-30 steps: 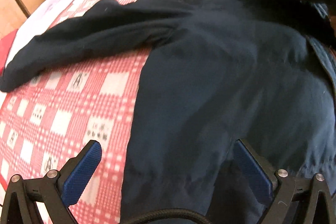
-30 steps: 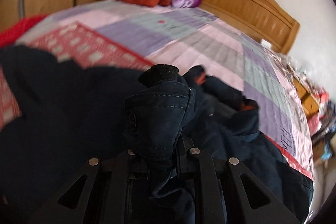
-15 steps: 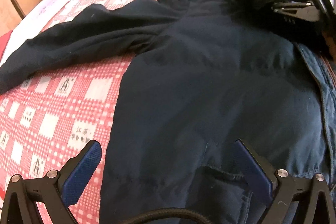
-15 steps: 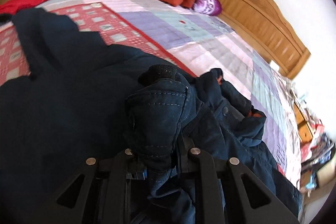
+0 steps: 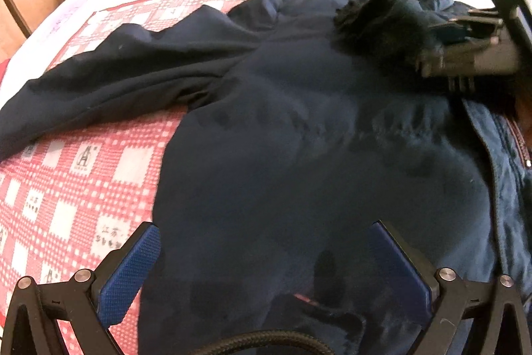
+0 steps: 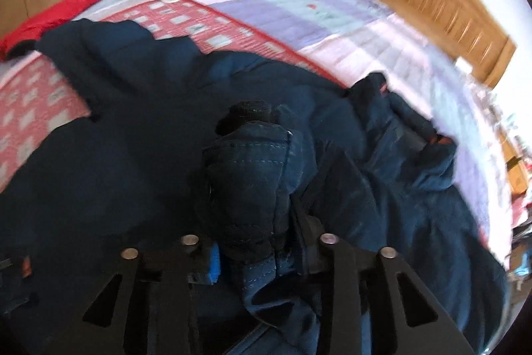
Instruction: Fold large clothes
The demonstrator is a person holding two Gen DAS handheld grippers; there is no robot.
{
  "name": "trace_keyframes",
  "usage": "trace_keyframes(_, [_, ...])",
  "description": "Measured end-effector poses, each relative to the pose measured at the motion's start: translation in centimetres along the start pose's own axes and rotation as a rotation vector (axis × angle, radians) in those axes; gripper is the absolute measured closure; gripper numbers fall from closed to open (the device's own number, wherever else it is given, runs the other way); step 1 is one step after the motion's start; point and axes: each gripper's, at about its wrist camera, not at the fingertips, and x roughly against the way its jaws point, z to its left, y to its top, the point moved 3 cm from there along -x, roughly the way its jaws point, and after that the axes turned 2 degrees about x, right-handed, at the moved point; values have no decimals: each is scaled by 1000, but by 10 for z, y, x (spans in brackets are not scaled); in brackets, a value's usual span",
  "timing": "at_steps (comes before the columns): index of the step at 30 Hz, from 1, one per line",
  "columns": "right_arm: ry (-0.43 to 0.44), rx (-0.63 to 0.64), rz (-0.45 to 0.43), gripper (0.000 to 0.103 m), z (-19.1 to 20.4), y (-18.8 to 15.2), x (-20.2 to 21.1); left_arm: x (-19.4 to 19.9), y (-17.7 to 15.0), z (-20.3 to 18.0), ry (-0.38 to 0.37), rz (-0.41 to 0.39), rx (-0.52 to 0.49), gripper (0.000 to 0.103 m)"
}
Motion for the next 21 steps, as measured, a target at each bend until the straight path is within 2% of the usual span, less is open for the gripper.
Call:
trace_keyframes(2, [48, -9, 15, 17, 3, -2, 1, 1, 4, -3, -7, -4, 4, 0])
trace_keyframes(3, [63, -27, 4, 17, 2, 0, 5, 2, 6, -5, -7, -9, 4, 0])
trace_keyframes(6, [200, -197, -114, 16, -13, 8, 41, 4, 12, -13, -9, -21, -11, 0])
trace_keyframes(7, [217, -245, -172, 16, -21, 8, 59, 4, 16, -16, -13, -23, -17, 0])
trace_keyframes(9, [146, -285, -237, 14, -39, 0, 85, 4, 27, -24, -25, -34, -22, 0])
trace_keyframes(11, [7, -335, -245, 14, -70, -20, 102, 3, 47, -35, -46, -60, -29, 0])
trace_keyframes(13, [-95, -404, -219, 14, -110, -45, 111, 3, 69, -47, -62, -97, -35, 0])
trace_keyframes(16, [-252, -527, -156, 14, -170, -93, 119, -8, 120, -80, -104, -161, -51, 0])
trace_keyframes(19, [-310, -683, -118, 14, -214, -138, 122, -28, 156, -113, -131, -180, -74, 0])
trace_keyframes(21, [-299, -738, -82, 14, -234, -158, 111, -54, 178, -139, -120, -167, -104, 0])
